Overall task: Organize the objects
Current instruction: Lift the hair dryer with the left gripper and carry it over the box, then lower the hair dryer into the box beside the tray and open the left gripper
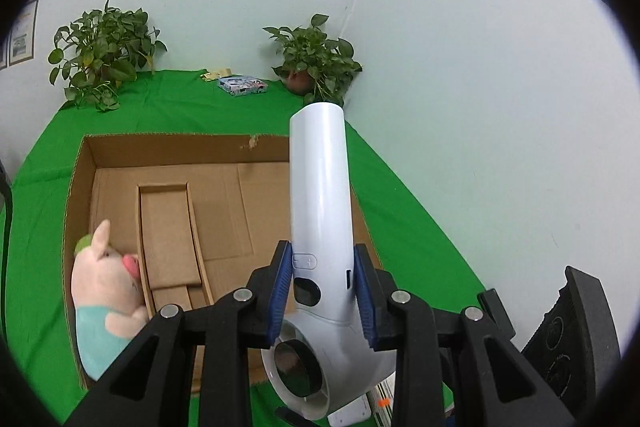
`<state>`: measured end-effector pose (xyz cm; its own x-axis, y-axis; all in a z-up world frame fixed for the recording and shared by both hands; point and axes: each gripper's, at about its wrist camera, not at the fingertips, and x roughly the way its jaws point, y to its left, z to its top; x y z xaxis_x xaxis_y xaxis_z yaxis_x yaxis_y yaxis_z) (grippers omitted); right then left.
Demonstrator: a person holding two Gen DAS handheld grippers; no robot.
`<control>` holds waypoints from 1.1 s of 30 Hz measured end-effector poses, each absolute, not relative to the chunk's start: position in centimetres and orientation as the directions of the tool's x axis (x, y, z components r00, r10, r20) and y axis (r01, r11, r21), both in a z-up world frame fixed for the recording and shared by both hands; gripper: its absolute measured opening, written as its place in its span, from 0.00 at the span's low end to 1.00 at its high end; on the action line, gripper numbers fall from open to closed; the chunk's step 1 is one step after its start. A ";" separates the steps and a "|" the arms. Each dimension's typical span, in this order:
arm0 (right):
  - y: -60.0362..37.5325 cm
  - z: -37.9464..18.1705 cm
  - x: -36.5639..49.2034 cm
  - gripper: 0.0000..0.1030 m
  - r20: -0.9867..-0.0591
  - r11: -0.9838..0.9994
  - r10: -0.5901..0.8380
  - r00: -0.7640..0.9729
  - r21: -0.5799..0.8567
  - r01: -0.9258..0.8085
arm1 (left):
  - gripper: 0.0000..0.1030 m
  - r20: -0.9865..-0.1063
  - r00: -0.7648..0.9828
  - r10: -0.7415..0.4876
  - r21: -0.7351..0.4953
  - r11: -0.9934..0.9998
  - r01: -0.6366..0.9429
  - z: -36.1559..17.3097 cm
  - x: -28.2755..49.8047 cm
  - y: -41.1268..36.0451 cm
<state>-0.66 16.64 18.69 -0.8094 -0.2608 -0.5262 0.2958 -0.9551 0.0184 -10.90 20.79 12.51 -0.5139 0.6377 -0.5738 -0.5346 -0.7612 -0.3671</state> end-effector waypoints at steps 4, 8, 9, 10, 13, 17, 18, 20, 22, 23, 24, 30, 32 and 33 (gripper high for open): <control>16.5 19.2 -4.4 0.62 -0.555 -0.953 -0.266 -0.788 0.029 0.301 | 0.28 -0.592 -0.490 0.640 -0.394 -0.760 -0.516 11.9 -15.4 16.7; 17.7 17.0 -8.3 0.62 -0.595 -0.950 -0.277 -0.754 0.053 0.307 | 0.28 -0.630 -0.449 0.633 -0.421 -0.765 -0.488 10.2 -20.5 13.5; 17.7 16.2 -8.8 0.62 -0.609 -0.949 -0.281 -0.742 0.064 0.308 | 0.28 -0.646 -0.433 0.629 -0.428 -0.767 -0.478 8.9 -21.5 13.6; 18.1 15.0 -9.7 0.62 -0.620 -0.949 -0.284 -0.731 0.073 0.307 | 0.28 -0.656 -0.422 0.626 -0.432 -0.770 -0.471 8.0 -22.2 13.7; 18.8 10.9 -11.9 0.62 -0.659 -0.946 -0.295 -0.692 0.102 0.306 | 0.28 -0.695 -0.379 0.611 -0.440 -0.779 -0.447 4.5 -23.9 13.7; 19.2 7.4 -13.4 0.62 -0.701 -0.940 -0.318 -0.639 0.143 0.310 | 0.28 -0.734 -0.331 0.593 -0.456 -0.792 -0.406 0.6 -25.9 14.1; 19.2 6.7 -13.7 0.62 -0.709 -0.937 -0.325 -0.626 0.155 0.312 | 0.28 -0.743 -0.323 0.586 -0.454 -0.796 -0.399 -0.1 -26.2 14.3; 19.3 5.4 -14.2 0.62 -0.724 -0.933 -0.338 -0.601 0.172 0.316 | 0.29 -0.760 -0.304 0.575 -0.457 -0.804 -0.381 -1.4 -26.5 14.6; 19.2 4.3 -14.6 0.62 -0.740 -0.930 -0.345 -0.577 0.187 0.317 | 0.29 -0.779 -0.289 0.557 -0.446 -0.816 -0.369 -2.9 -26.5 15.0; 19.1 3.9 -14.8 0.61 -0.748 -0.929 -0.347 -0.566 0.191 0.317 | 0.29 -0.788 -0.289 0.544 -0.436 -0.824 -0.363 -3.3 -26.6 15.1; 19.0 3.6 -15.0 0.61 -0.755 -0.928 -0.348 -0.556 0.193 0.320 | 0.29 -0.798 -0.285 0.530 -0.427 -0.832 -0.354 -3.9 -26.1 15.1; 18.2 2.9 -15.7 0.58 -0.774 -0.918 -0.357 -0.523 0.189 0.347 | 0.30 -0.804 -0.307 0.509 -0.397 -0.844 -0.360 -4.2 -25.6 14.5; 17.9 2.8 -15.9 0.58 -0.777 -0.917 -0.359 -0.517 0.190 0.350 | 0.30 -0.804 -0.305 0.511 -0.403 -0.844 -0.353 -4.0 -25.3 14.0; 17.7 2.9 -16.1 0.58 -0.776 -0.913 -0.372 -0.510 0.205 0.354 | 0.30 -0.798 -0.304 0.520 -0.415 -0.840 -0.349 -3.9 -25.2 13.5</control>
